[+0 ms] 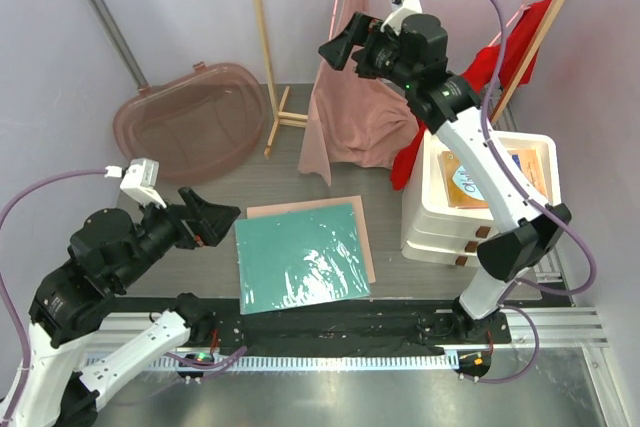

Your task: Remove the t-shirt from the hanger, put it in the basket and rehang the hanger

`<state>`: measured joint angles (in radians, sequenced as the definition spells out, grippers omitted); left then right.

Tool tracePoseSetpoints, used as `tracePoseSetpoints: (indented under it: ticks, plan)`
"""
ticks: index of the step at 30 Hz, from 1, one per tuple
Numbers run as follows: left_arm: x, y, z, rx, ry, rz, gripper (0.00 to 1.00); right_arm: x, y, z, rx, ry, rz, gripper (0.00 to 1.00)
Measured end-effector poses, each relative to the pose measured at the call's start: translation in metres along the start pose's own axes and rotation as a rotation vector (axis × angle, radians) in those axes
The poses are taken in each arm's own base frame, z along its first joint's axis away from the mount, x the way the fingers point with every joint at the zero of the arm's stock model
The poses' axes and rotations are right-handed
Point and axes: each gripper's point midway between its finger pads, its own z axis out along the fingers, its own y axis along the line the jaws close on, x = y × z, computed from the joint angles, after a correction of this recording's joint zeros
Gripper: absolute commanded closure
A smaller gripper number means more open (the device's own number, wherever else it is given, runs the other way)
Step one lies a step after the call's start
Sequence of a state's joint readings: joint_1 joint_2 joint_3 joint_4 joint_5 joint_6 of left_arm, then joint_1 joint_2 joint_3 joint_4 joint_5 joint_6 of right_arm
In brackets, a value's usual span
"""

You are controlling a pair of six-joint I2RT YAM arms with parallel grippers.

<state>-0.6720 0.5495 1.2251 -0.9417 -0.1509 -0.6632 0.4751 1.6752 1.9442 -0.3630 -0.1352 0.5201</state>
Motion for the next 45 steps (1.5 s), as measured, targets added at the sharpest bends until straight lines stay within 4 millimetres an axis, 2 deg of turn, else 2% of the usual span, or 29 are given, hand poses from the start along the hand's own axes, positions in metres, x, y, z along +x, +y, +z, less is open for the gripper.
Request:
tracePoseSetpoints:
  ticks: [4,7,8,9,14,15,16,19,22,26,29,34,35,37,38,40,41,43,44,45]
  plan:
    - [0.004,0.001,-0.004,0.000,0.012,-0.036,0.00,-0.005,-0.005,0.016,0.047,-0.043,-0.005,0.12]
    - [0.007,-0.001,-0.008,0.017,0.013,-0.064,0.00,-0.015,-0.009,0.030,0.065,-0.077,-0.012,0.25]
    - [0.008,-0.001,-0.009,0.022,0.012,-0.071,0.00,-0.018,-0.010,0.036,0.066,-0.087,-0.016,0.35]
    - [0.009,-0.001,-0.010,0.027,0.014,-0.076,0.00,-0.022,-0.011,0.041,0.067,-0.097,-0.021,0.38]
    - [0.016,-0.003,-0.013,0.049,0.027,-0.109,0.00,-0.029,-0.015,0.063,0.062,-0.124,-0.054,0.46]
    - [0.016,-0.003,-0.014,0.051,0.029,-0.113,0.00,-0.029,-0.015,0.065,0.061,-0.126,-0.060,0.47]
    - [0.017,-0.003,-0.014,0.053,0.030,-0.117,0.00,-0.029,-0.017,0.067,0.059,-0.128,-0.071,0.53]
    - [0.018,-0.004,-0.014,0.056,0.035,-0.122,0.00,-0.030,-0.022,0.071,0.054,-0.132,-0.089,0.59]
    - [0.020,-0.003,-0.012,0.053,0.044,-0.125,0.00,-0.040,-0.024,0.073,0.026,-0.157,-0.090,0.67]
    - [0.024,-0.003,-0.010,0.049,0.054,-0.135,0.00,-0.058,-0.024,0.073,-0.051,-0.200,-0.079,0.63]
    - [0.025,-0.002,-0.010,0.047,0.058,-0.140,0.00,-0.063,-0.027,0.076,-0.087,-0.213,-0.074,0.62]
    - [0.025,-0.002,-0.010,0.047,0.059,-0.144,0.00,-0.052,-0.025,0.087,-0.140,-0.185,-0.049,0.61]
    - [0.025,-0.003,-0.010,0.048,0.059,-0.144,0.00,-0.049,-0.024,0.088,-0.149,-0.177,-0.044,0.63]
    - [0.025,-0.003,-0.010,0.048,0.060,-0.145,0.00,-0.043,-0.024,0.090,-0.160,-0.162,-0.035,0.70]
    - [0.026,-0.003,-0.010,0.048,0.061,-0.146,0.00,-0.041,-0.024,0.091,-0.164,-0.160,-0.033,0.80]
    - [0.026,-0.003,-0.010,0.049,0.063,-0.148,0.00,-0.037,-0.026,0.094,-0.171,-0.162,-0.029,0.82]
    - [0.026,-0.003,-0.010,0.050,0.064,-0.148,0.00,-0.036,-0.026,0.095,-0.175,-0.165,-0.023,0.87]
    - [0.026,-0.003,-0.010,0.052,0.065,-0.148,0.00,-0.035,-0.027,0.096,-0.175,-0.172,-0.024,0.90]
    - [0.026,-0.003,-0.010,0.053,0.066,-0.148,0.00,-0.035,-0.028,0.096,-0.175,-0.170,-0.024,0.97]
    - [0.027,-0.003,-0.011,0.052,0.067,-0.147,0.00,-0.035,-0.027,0.096,-0.176,-0.170,-0.028,0.99]
